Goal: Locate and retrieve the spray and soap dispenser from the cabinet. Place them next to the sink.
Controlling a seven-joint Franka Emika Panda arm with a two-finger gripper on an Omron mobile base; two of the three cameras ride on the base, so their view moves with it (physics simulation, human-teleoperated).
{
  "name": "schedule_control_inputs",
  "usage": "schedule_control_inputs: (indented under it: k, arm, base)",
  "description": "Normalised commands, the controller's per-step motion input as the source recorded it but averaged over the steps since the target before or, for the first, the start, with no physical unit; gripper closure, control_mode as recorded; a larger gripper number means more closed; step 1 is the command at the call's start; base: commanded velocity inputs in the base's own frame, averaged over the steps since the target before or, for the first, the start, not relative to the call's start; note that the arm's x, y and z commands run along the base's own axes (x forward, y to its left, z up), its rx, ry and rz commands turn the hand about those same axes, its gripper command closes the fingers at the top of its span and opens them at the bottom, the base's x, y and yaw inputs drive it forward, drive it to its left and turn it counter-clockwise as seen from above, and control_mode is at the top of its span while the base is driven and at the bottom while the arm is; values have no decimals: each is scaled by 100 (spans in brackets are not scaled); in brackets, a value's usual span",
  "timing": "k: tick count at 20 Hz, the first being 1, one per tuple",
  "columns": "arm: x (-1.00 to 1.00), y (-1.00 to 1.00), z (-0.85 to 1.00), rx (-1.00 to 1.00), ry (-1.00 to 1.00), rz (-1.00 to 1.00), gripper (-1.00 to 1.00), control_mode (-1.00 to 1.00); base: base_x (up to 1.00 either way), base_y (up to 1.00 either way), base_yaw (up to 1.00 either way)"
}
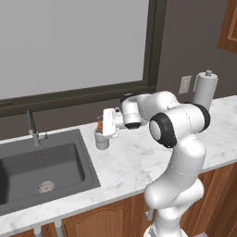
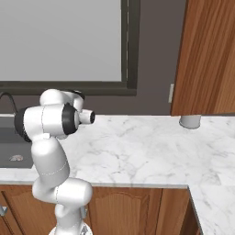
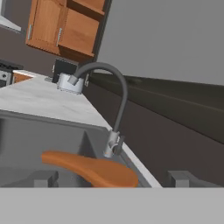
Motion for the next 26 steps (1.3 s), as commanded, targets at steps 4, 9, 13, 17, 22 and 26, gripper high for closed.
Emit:
schedule_control_inputs:
  k: [4,9,13,17,22,26]
  arm:
    - [-4,-19,-5,0,0,0,-100,-100]
    - [-8,-21,-8,1,0,0,-100,-100]
    - [-1,-9,-5,1,4,0,-100,-100]
    - [0,-2,-3,0,4,0,-100,-100]
    - [-4,-13,4,1,4,-2,-100,-100]
    - [-1,-21,15,-4,4,-4,-100,-100]
  base:
    - [0,0,0]
    - [0,0,0]
    - [0,0,0]
    - [0,0,0]
    - [0,0,0]
    - [0,0,0]
